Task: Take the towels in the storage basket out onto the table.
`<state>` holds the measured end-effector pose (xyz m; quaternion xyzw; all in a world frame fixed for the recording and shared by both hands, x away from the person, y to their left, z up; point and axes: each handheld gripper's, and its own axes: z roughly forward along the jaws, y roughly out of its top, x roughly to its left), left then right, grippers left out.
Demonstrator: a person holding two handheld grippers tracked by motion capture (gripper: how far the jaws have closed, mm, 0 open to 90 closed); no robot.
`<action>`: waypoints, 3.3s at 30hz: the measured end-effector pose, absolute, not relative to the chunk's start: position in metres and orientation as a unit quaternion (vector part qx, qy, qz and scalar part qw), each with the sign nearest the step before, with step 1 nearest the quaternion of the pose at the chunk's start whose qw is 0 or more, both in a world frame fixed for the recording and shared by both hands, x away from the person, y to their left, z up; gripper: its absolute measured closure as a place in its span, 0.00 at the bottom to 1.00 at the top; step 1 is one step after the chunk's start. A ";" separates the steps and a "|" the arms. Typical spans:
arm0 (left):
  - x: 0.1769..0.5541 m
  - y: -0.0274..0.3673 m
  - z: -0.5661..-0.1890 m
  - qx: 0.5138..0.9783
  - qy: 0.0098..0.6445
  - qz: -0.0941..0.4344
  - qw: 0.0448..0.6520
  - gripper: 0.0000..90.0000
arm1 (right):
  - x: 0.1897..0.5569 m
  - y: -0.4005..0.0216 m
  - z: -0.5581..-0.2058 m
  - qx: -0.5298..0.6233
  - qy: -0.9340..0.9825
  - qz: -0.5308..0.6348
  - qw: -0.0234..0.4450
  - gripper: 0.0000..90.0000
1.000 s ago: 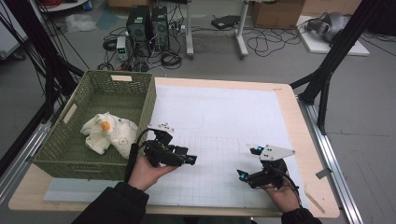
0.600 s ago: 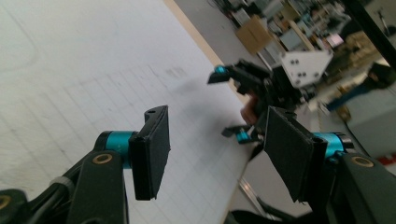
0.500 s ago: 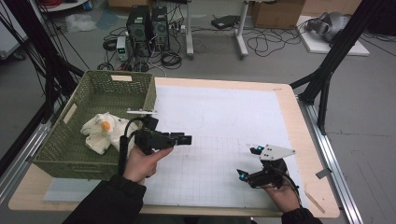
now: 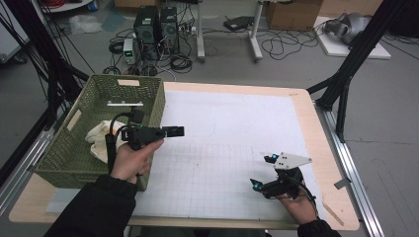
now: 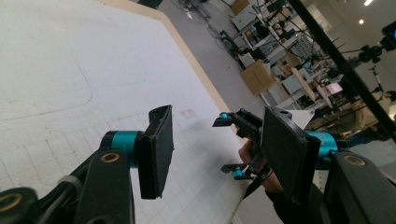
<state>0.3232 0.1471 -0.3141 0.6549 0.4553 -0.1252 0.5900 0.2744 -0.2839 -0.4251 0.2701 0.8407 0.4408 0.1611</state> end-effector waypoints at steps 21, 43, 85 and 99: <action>0.348 0.222 -0.310 0.612 0.497 -0.124 0.602 0.48 | 0.276 -0.285 -0.426 0.272 0.841 0.440 0.159 0.06; 0.358 0.278 -0.318 0.679 0.564 0.061 0.467 0.45 | 0.278 -0.284 -0.426 0.272 0.841 0.440 0.159 0.06; 0.394 0.268 -0.379 0.816 0.550 0.105 0.147 0.44 | 0.278 -0.284 -0.426 0.272 0.841 0.439 0.159 0.06; 0.396 0.264 -0.392 0.833 0.536 0.083 0.112 0.56 | 0.278 -0.285 -0.426 0.274 0.840 0.440 0.160 0.06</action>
